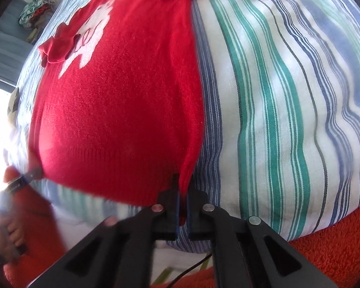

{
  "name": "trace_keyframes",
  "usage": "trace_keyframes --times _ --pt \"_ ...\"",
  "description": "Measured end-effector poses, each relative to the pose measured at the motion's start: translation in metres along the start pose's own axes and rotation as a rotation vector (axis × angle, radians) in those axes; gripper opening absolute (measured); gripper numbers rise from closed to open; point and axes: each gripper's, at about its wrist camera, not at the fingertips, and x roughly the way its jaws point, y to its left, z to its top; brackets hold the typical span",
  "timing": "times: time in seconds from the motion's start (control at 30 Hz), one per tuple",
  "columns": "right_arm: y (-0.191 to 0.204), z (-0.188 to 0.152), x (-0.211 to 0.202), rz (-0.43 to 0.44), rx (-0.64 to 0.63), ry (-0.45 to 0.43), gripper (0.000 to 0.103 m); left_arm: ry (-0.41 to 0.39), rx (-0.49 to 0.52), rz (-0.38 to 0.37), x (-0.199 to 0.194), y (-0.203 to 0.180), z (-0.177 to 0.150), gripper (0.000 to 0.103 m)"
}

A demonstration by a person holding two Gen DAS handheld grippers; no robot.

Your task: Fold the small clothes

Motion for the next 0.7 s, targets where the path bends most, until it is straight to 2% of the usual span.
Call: trace_keyframes --times 0.17,0.37,0.43,0.47,0.5,0.53,0.57,0.6,0.67,0.7 --pt "0.024 0.006 0.008 -0.076 -0.058 -0.008 0.003 0.012 0.002 0.035 0.005 -0.008 0.003 0.007" --pt "0.042 0.009 0.012 -0.133 -0.108 -0.016 0.003 -0.008 0.069 0.121 0.006 -0.037 0.003 0.009" --pt "0.042 0.010 0.010 -0.124 -0.104 -0.016 0.005 -0.011 0.110 0.162 0.004 -0.047 0.001 0.015" --pt "0.042 0.010 0.009 -0.116 -0.100 -0.016 0.006 -0.007 0.128 0.181 0.002 -0.053 0.005 0.028" --pt "0.039 0.010 0.006 -0.107 -0.093 -0.013 0.006 -0.003 0.142 0.197 0.000 -0.056 0.004 0.057" --pt "0.038 0.011 0.004 -0.097 -0.086 -0.013 0.010 0.006 0.149 0.221 -0.002 -0.058 0.004 0.077" --pt "0.036 0.010 0.001 -0.091 -0.078 -0.012 0.017 0.026 0.149 0.244 -0.002 -0.059 0.002 0.103" --pt "0.035 0.010 -0.003 -0.083 -0.069 -0.010 0.022 0.038 0.150 0.250 -0.004 -0.058 0.001 0.100" --pt "0.030 0.010 -0.010 -0.061 -0.043 -0.004 0.046 0.077 0.159 0.243 -0.008 -0.054 -0.005 0.100" --pt "0.027 0.008 -0.014 -0.045 -0.025 0.003 0.052 0.085 0.152 0.242 -0.013 -0.050 -0.010 0.100"
